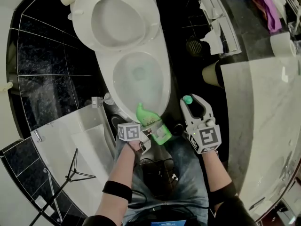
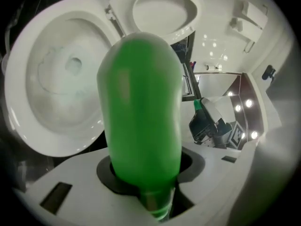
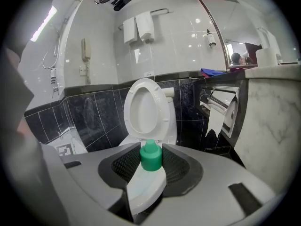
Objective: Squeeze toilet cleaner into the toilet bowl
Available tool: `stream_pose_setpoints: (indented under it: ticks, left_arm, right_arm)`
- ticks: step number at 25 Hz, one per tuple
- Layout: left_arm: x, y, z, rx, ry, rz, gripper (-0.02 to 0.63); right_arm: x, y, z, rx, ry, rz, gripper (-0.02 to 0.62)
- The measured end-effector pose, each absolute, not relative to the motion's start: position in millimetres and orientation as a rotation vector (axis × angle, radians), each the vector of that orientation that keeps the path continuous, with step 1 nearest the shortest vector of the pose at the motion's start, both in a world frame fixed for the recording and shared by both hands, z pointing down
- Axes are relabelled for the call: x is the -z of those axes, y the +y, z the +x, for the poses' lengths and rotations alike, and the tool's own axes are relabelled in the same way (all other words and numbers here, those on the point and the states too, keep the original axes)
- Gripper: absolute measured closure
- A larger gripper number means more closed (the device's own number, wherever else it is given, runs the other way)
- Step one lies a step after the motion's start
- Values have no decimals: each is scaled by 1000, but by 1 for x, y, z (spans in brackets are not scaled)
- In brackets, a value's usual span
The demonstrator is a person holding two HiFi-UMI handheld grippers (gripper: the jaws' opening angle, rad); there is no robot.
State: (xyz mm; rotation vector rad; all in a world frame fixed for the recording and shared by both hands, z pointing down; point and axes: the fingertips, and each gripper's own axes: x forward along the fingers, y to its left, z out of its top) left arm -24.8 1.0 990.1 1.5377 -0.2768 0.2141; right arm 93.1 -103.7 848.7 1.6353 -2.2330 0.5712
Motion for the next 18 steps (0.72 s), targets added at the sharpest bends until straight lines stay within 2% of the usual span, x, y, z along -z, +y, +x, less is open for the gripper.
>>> stream_pose_setpoints:
  ticks: [10, 18]
  left_arm:
    - [-957, -50, -44, -529, -571, 1953, 426]
    - [-880, -88, -57, -630, -773, 2198, 426]
  right_arm:
    - [-810, -113, 96, -547, -2291, 1621, 445]
    - [-757, -113, 81, -621, -2335, 1586, 445]
